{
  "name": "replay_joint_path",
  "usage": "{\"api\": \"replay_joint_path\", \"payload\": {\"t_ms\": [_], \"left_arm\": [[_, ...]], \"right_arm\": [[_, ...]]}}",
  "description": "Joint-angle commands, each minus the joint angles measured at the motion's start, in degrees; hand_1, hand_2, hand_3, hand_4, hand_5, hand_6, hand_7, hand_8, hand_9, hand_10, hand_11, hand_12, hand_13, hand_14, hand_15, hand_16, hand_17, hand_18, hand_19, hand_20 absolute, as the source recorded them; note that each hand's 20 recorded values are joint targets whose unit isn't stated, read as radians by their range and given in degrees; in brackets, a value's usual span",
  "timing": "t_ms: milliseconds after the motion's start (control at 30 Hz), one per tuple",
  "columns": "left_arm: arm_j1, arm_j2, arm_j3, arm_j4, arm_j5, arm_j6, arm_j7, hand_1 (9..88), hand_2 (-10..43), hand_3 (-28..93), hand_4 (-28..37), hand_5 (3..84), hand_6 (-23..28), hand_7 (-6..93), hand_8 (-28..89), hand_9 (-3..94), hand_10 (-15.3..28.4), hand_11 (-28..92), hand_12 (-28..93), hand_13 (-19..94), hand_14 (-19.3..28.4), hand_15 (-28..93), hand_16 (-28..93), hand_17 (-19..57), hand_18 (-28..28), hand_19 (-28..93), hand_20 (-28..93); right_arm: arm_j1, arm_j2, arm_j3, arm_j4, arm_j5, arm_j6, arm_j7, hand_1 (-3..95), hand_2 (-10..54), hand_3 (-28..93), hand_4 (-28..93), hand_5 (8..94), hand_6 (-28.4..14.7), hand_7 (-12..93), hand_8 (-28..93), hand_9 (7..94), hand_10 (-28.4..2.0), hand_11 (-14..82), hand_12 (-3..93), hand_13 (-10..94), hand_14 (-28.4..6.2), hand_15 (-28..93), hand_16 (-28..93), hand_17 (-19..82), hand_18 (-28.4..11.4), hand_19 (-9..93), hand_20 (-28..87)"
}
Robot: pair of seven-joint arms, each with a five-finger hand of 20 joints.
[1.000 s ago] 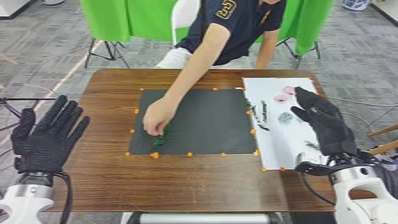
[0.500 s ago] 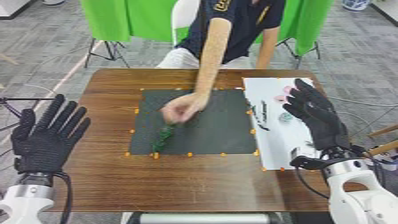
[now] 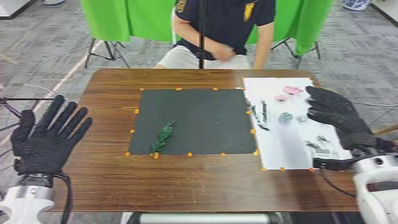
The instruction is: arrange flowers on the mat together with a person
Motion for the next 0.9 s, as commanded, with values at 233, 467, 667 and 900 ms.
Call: {"api": "replay_joint_path", "payload": {"t_ms": [233,467,667,900], "left_arm": [[0.70,-0.39,0.23,0.00,-0.36,0.93,0.24,26.4,10.7,69,-28.3,39.8,7.4,7.1,-8,33.1,14.9,13,9,24,15.6,21,-2,-8.0,14.6,26,13],[0.82,-0.35,0.55,-0.11,-0.72,1.14,0.11,25.9,11.4,69,-28.3,40.2,7.5,7.7,-8,33.5,15.0,14,10,24,15.6,22,-2,-8.0,14.7,27,13],[0.83,-0.39,0.77,-0.21,-0.94,2.07,-0.42,26.3,12.3,68,-28.3,40.4,7.5,8.1,-8,33.9,15.1,15,10,25,15.9,25,-1,-7.8,14.9,28,13],[0.14,0.00,1.27,0.25,-0.46,2.21,-0.89,26.0,13.1,68,-28.3,40.8,7.8,8.5,-8,34.9,15.3,16,11,27,16.3,29,-2,-7.3,15.4,30,15]], "right_arm": [[-7.71,6.69,2.06,-3.66,-38.16,7.27,24.80,27.4,-9.5,80,-28,41.9,-5.1,20,-13,41.9,-17.1,18.3,19.5,34,-14.8,45,19,14,-18.2,54,12],[-6.17,8.10,-1.98,-1.29,-50.63,5.68,31.74,25.0,-9.5,75,-28,52.8,-5.2,23,-13,48.7,-18.2,51.9,35.0,43,-18.1,75,38,21,-21.7,72,22],[-4.14,6.94,-3.17,0.92,-47.78,-1.28,32.74,28.1,-9.5,72,-28,62.6,-3.1,23,-12,60.0,-15.6,61.7,47.2,55,-18.3,79,55,27,-24.2,80,36],[-3.25,6.30,-5.23,2.75,-45.28,-4.08,33.50,30.7,-9.5,70,-28,66.9,-1.5,22,-12,69.8,-12.9,63.6,49.9,64,-16.9,81,60,34,-24.1,84,44]]}}
